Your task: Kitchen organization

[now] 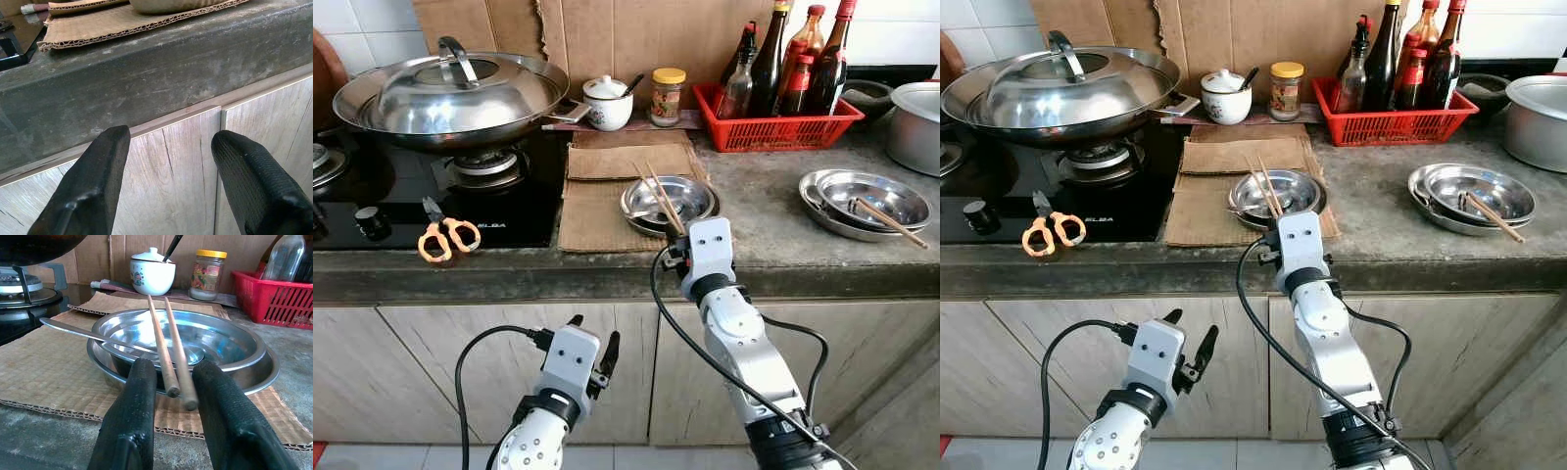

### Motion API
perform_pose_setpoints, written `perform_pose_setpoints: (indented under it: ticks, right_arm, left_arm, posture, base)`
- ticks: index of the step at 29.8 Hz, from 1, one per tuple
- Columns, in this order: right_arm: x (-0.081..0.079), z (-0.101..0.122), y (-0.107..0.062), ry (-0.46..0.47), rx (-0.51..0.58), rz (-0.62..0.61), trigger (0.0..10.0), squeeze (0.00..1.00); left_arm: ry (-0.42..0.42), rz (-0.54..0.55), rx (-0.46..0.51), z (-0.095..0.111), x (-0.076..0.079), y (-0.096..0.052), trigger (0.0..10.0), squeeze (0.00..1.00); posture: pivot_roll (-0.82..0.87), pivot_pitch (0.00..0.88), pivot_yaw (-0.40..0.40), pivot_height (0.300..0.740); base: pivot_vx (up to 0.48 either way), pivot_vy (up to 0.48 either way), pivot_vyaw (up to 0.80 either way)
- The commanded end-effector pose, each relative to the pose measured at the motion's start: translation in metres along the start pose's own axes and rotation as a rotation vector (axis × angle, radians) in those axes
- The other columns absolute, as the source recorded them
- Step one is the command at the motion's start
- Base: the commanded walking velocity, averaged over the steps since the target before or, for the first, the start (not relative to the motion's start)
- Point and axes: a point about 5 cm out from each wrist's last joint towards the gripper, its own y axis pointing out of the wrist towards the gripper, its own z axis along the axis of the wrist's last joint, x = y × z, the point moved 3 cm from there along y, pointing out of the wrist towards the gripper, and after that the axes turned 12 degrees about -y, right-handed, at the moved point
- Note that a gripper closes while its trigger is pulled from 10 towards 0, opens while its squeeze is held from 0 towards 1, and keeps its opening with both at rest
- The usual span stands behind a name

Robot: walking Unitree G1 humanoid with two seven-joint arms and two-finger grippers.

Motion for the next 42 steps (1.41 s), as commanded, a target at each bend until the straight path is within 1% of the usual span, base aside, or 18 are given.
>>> perform_pose_setpoints:
  ticks: [1,3,4,17,18,19,21,23,27,29,31,32,33,35,36,38,39,42]
  right_arm:
    - [0.003,0.004,0.002,-0.002,0.016,-0.013,10.0,0.00]
    - [0.003,0.004,0.002,-0.002,0.016,-0.013,10.0,0.00]
    - [0.004,0.004,0.002,-0.005,0.016,-0.020,0.0,0.00]
    - [0.009,0.006,0.003,-0.005,0.027,-0.038,0.0,0.00]
    - [0.009,0.009,0.002,0.024,0.046,-0.033,0.0,0.00]
    - [0.009,0.009,0.002,0.024,0.046,-0.033,0.0,0.00]
    - [0.010,0.017,0.000,0.067,0.091,-0.030,0.0,0.00]
    - [0.011,0.021,-0.003,0.084,0.115,-0.029,0.0,0.00]
    - [0.013,0.024,-0.006,0.092,0.129,-0.032,0.0,0.00]
    - [0.019,0.027,-0.016,0.107,0.152,-0.043,0.0,0.00]
    - [0.019,0.027,-0.016,0.107,0.152,-0.043,0.0,0.00]
    - [0.028,0.023,-0.028,0.111,0.163,-0.079,0.0,0.00]
    - [0.028,0.023,-0.028,0.111,0.163,-0.079,0.0,0.00]
    - [0.035,0.019,-0.037,0.114,0.169,-0.105,0.0,0.00]
    - [0.035,0.019,-0.037,0.114,0.169,-0.105,0.0,0.00]
    - [0.037,0.017,-0.043,0.120,0.167,-0.114,0.0,0.00]
    - [0.036,0.017,-0.050,0.124,0.163,-0.114,0.0,0.00]
    - [0.033,0.018,-0.055,0.128,0.157,-0.111,0.0,0.00]
  left_arm:
    - [0.013,-0.002,0.001,0.001,0.001,-0.001,10.0,0.00]
    - [0.013,-0.002,0.001,0.001,0.001,-0.001,10.0,0.00]
    - [0.013,-0.002,0.001,0.001,0.001,-0.001,10.0,0.00]
    - [0.015,-0.002,0.001,0.001,0.001,0.000,10.0,0.00]
    - [0.014,-0.001,0.002,0.001,0.001,0.000,10.0,0.00]
    - [0.014,-0.001,0.002,0.001,0.001,0.000,10.0,0.00]
    - [0.015,0.000,0.004,0.001,0.001,0.000,10.0,0.00]
    - [0.014,0.001,0.005,0.001,0.001,0.000,10.0,0.00]
    - [0.011,0.004,0.007,0.001,0.001,0.000,10.0,0.00]
    - [0.002,0.019,0.011,0.002,0.000,0.000,10.0,0.00]
    - [0.002,0.019,0.011,0.002,0.000,0.000,10.0,0.00]
    - [0.001,0.025,0.015,0.002,-0.001,0.001,10.0,0.00]
    - [0.001,0.025,0.015,0.002,-0.001,0.001,10.0,0.00]
    - [0.004,0.026,0.020,0.002,-0.001,0.001,10.0,0.00]
    - [0.004,0.026,0.020,0.002,-0.001,0.001,10.0,0.00]
    - [0.004,0.025,0.026,0.003,-0.001,0.000,10.0,0.00]
    - [0.004,0.027,0.031,0.003,-0.001,0.000,10.0,0.00]
    - [0.007,0.029,0.038,0.003,-0.001,-0.001,10.0,0.00]
  posture:
    - [0.07,0.037,-0.021,0.740]
    - [0.07,0.037,-0.021,0.740]
    - [0.07,0.039,-0.025,0.740]
    - [0.07,0.039,-0.025,0.740]
    - [0.07,0.039,-0.023,0.740]
    - [0.07,0.039,-0.023,0.740]
    - [0.07,0.039,-0.023,0.740]
    - [0.07,0.039,-0.023,0.740]
    - [0.07,0.036,-0.026,0.740]
    - [0.06,0.034,-0.028,0.740]
    - [0.06,0.034,-0.028,0.740]
    - [0.06,0.030,-0.025,0.740]
    - [0.06,0.030,-0.025,0.740]
    - [0.06,0.027,-0.023,0.740]
    - [0.06,0.027,-0.023,0.740]
    - [0.05,0.024,-0.019,0.740]
    - [0.05,0.022,-0.014,0.740]
    - [0.05,0.016,-0.012,0.740]
  base:
    - [0.000,0.000,0.00]
    - [0.000,0.000,0.00]
    - [0.000,0.000,0.00]
    - [0.000,0.000,0.00]
    - [0.000,0.000,0.00]
    - [0.000,0.000,0.00]
    - [0.000,0.000,0.00]
    - [0.000,0.000,0.00]
    - [0.000,0.000,0.00]
    - [0.000,0.000,0.00]
    - [0.000,0.000,0.00]
    - [0.000,0.000,0.00]
    - [0.000,0.000,0.00]
    - [0.000,0.000,0.00]
    - [0.000,0.000,0.00]
    - [0.000,0.000,0.00]
    - [0.000,0.000,0.00]
    - [0.000,0.000,0.00]
